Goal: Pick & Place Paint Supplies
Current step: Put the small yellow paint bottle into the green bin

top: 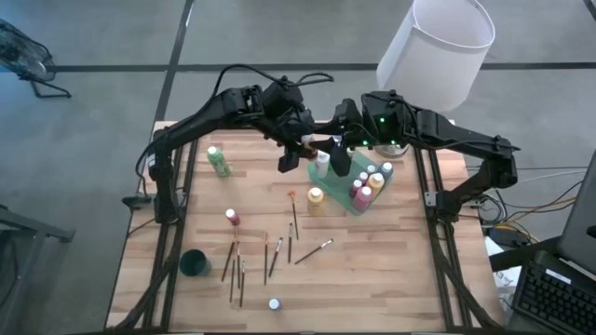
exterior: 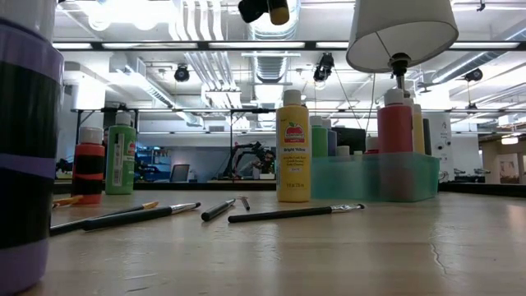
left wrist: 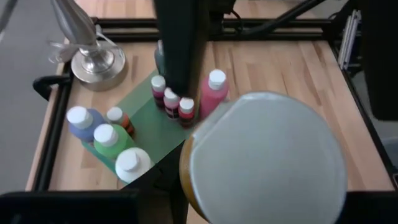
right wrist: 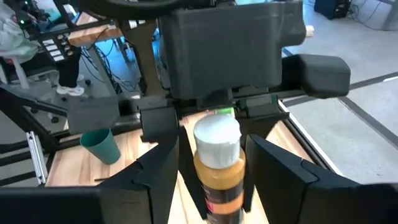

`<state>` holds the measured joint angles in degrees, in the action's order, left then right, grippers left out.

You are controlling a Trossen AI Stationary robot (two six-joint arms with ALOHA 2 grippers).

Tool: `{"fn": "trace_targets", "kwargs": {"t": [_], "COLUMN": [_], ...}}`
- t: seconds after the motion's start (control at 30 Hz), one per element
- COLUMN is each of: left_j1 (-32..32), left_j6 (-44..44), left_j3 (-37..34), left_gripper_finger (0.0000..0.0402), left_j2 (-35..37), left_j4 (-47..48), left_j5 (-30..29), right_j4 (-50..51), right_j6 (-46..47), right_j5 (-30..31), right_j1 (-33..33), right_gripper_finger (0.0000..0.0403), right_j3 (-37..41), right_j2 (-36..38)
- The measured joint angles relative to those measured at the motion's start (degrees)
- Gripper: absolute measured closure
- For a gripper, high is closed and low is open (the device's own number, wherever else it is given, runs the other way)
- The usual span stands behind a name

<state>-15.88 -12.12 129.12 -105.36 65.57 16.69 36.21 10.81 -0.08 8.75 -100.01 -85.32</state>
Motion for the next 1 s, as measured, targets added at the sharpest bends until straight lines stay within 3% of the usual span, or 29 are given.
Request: {"fn": "trace_targets", "kwargs": {"t": [0.47, 1.0], "left_j1": [0.09, 0.20], "left_j6": [-0.02, 1.73], "left_j3": [-0.04, -0.04], "left_gripper_finger": [0.0264, 0.0264], "left_j2": [-0.15, -0.81], "left_j4": [-5.45, -6.60], "left_j5": [-0.07, 0.26], "right_j4": [-0.36, 1.12], "right_j6": [-0.17, -0.74], "right_j5": [0.14, 0.39], "right_j1": [0.04, 0.04], "right_gripper_finger": [0.0232, 0.0294], "right_j3": [-0.02, -0.02], "right_j2": [-0.17, -0.22]}}
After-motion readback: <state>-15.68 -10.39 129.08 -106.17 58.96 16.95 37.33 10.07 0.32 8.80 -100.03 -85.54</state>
